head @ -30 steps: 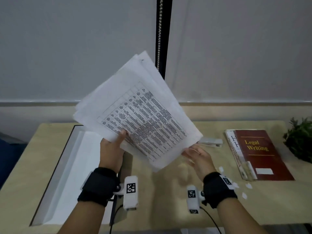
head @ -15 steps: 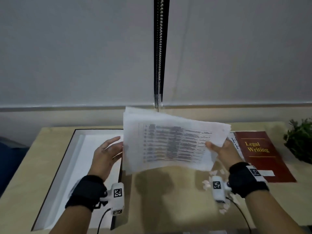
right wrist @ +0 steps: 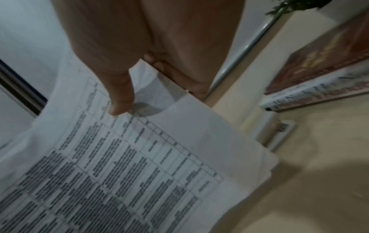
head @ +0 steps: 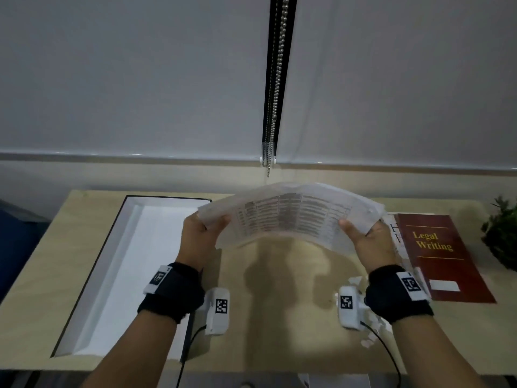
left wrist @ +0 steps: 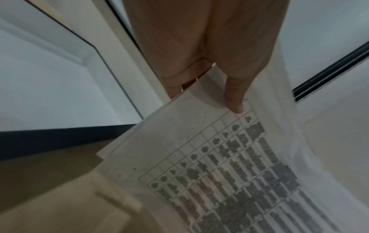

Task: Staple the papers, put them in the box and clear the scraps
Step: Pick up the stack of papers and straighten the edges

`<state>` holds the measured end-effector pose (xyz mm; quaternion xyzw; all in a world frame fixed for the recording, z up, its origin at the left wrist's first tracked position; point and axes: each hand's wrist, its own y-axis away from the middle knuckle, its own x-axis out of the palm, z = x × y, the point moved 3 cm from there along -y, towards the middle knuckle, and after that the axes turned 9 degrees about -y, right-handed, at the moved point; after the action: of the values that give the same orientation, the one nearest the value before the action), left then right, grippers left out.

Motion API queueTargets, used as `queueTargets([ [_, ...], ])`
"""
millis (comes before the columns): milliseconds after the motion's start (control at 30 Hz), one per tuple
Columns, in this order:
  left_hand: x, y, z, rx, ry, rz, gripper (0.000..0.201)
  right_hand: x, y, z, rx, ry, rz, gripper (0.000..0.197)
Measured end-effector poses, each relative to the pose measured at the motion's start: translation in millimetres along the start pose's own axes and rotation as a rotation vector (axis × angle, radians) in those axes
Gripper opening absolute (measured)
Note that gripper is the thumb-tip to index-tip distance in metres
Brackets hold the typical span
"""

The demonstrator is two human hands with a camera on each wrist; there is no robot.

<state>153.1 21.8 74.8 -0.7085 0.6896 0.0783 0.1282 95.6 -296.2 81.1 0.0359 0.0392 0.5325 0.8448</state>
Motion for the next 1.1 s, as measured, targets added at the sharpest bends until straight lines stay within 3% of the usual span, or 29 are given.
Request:
queueTargets([
  [167,15,9,21,-0.146,-0.060,0.096,0.034,5,0,-35,0.185,0.011,-0.104,0.030],
  [367,10,1,14,-0.113,0.048,-0.026,0.033,2,-11,-31,0.121,-0.031,-0.162,0.035],
  [467,10,5,20,-0.109,0.119,-0.024,0.011,1,-12,-32,0.093,-0.033,-0.071,0.026],
  [533,12,11,27,-0.141,0.136,-0.015,0.025,1,-13,-40,0.120,-0.018,-0.024,0.023],
  [633,16,13,28,-0.188,0.126,0.003,0.009,-2,-18,-42,0.140,0.031,-0.009,0.023],
  [867,17,3,33,-0.242,0.121,0.024,0.020,7,-28,-34,0.208,0.072,0.046,0.028],
  [967,21,3,21,-0.229,0.139,0.000,0.015,15,-27,-28,0.222,0.013,0.033,0.029],
  [1100,19,8,9,-0.204,0.198,-0.040,0.014,6,-27,-27,0.157,-0.006,0.014,0.033],
])
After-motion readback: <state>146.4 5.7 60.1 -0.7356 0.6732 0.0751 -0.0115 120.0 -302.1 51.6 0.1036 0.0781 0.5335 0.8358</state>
